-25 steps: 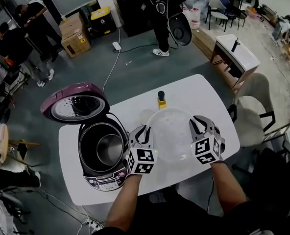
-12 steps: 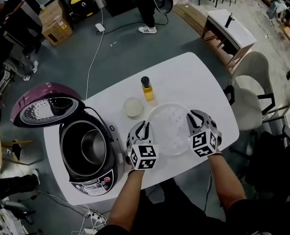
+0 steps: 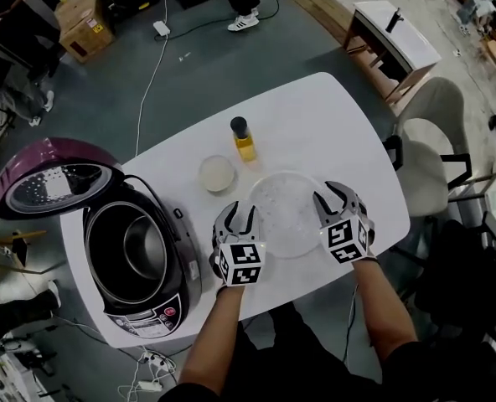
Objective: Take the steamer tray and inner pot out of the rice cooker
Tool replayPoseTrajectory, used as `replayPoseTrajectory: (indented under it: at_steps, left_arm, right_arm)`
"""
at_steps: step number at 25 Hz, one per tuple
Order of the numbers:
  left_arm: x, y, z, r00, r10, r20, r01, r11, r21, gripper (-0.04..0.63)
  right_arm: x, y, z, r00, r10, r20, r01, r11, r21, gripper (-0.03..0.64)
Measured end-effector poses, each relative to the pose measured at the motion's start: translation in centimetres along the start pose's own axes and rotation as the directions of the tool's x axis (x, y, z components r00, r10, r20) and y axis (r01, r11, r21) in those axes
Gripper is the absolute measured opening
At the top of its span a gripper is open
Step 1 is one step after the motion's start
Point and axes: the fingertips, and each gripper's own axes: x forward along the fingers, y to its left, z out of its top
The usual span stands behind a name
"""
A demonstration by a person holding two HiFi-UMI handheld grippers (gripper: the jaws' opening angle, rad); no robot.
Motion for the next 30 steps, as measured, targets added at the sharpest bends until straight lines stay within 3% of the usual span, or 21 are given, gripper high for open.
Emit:
replayPoseTrajectory:
  at_steps: [2,7,11,15,18,24,27,30]
  left_arm:
    - [-1.7,0.3,1.8,0.999,-0.018,0.039,0.02,0.999,-0.034,0.208]
    - [-9.4,2.8,9.3,0.972,-0.006,0.233,0.032,0.993,-0.109,0.239]
    - [-15.4,2.5,14.6,0.937,-0.019,0.348,0.056,0.994,-0.097,0.248]
    - [-20.0,6.1,18.3,0.899,0.063,0.434,-0.039,0.997,-0.062,0.261]
    - [-23.2,9.0,17.0,0.902,0.132,0.412,-0.111,0.991,-0.073,0.253]
    - [-28.2,17.9,8.3,0.941,0.245,0.233,-0.2,0.959,-0.201,0.311]
    - [-30.3,22.0,3.5,0.956,0.245,0.16,-0.18,0.925,-0.336,0.337]
    - [-32.3,25.4,-0.1,0.974,0.181,0.133,-0.097,0.872,-0.48,0.339]
  right_arm:
    - [-1.2,-0.2,2.2,0.999,0.008,0.046,-0.008,1.0,0.016,0.158]
    - [-6.0,0.6,12.1,0.973,0.022,0.228,-0.029,0.999,0.026,0.185]
    - [-11.2,2.3,17.9,0.934,0.031,0.356,-0.039,0.999,0.015,0.211]
    - [-12.8,6.0,23.7,0.868,0.113,0.484,-0.127,0.992,-0.004,0.241]
    - [-13.4,10.0,25.7,0.843,0.186,0.505,-0.177,0.982,-0.066,0.247]
    - [-13.0,18.2,29.3,0.797,0.357,0.488,-0.319,0.934,-0.161,0.256]
    - [-11.9,20.8,29.8,0.774,0.441,0.455,-0.454,0.887,-0.088,0.26]
    - [-10.2,23.2,29.5,0.748,0.535,0.393,-0.595,0.802,0.042,0.282]
